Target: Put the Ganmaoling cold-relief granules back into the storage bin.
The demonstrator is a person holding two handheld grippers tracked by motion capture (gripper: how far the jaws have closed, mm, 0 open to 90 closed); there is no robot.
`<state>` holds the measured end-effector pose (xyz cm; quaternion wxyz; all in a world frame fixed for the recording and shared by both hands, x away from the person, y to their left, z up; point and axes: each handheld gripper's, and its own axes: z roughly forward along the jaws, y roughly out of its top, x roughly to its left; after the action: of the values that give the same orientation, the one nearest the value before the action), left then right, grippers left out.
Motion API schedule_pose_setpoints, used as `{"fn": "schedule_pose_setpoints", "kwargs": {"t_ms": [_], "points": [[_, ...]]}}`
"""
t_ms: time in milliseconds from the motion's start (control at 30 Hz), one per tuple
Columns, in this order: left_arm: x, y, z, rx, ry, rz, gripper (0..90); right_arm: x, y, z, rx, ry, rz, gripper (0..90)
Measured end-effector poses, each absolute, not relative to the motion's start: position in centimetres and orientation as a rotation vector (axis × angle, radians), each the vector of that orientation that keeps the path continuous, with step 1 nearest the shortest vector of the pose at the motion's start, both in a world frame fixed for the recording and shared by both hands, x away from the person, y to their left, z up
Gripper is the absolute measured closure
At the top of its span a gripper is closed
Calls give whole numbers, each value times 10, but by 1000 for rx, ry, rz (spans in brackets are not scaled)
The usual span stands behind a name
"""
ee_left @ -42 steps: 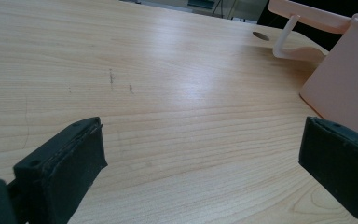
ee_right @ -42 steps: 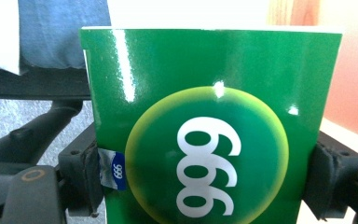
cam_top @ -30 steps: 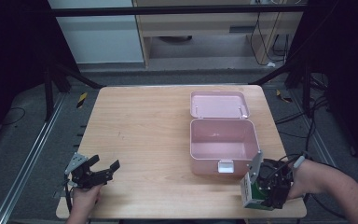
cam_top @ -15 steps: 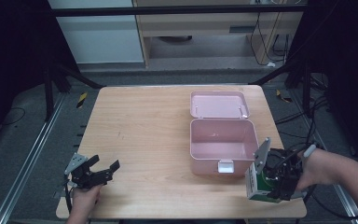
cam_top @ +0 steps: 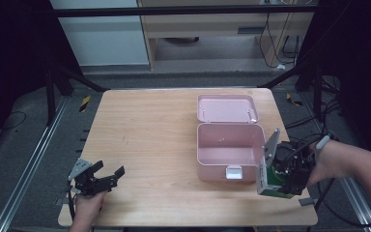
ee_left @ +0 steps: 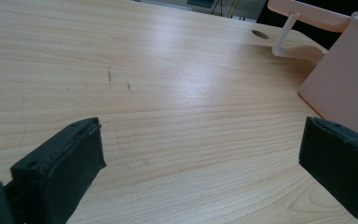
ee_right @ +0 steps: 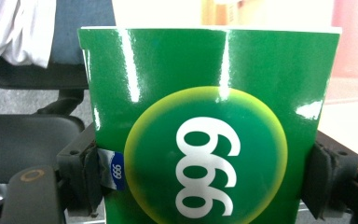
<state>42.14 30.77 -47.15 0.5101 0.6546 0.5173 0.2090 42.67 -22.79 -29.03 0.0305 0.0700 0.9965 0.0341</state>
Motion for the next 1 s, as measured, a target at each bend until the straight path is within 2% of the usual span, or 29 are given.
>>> {"fn": "schedule_pose_setpoints", "kwargs": {"t_ms": [400, 1000], "points": [[422, 308, -472, 1581, 1247, 507, 0, 454, -219, -266, 232, 3032, 131, 178], [421, 307, -472, 1586, 1241, 505, 0, 488, -203, -258, 249, 2997, 170, 177]]}}
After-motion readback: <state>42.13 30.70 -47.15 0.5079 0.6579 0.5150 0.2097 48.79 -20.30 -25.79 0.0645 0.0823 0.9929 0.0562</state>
